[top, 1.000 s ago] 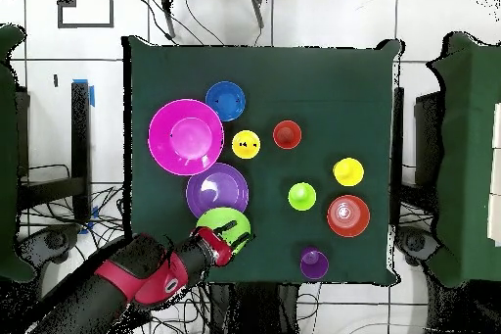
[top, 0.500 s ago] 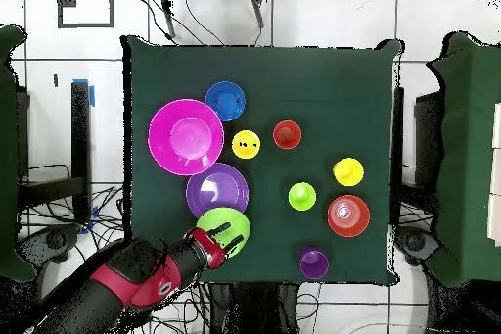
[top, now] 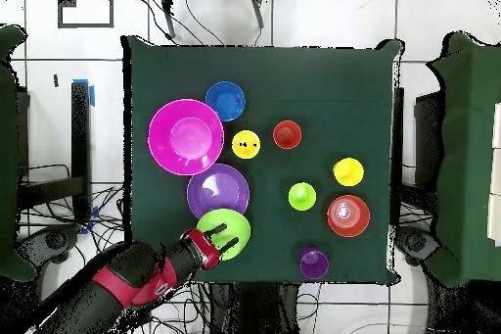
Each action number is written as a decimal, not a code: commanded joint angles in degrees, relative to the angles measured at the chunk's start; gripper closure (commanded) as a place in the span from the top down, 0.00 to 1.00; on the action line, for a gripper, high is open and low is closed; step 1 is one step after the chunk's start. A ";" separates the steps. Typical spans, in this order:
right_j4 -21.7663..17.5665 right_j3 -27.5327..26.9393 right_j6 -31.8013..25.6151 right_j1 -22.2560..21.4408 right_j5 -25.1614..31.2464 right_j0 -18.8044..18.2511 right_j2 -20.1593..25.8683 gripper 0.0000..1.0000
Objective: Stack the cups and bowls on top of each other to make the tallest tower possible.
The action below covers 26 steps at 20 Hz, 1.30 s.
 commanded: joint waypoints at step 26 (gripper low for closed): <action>28.29 7.02 15.41 10.78 -22.41 13.07 -1.59 1.00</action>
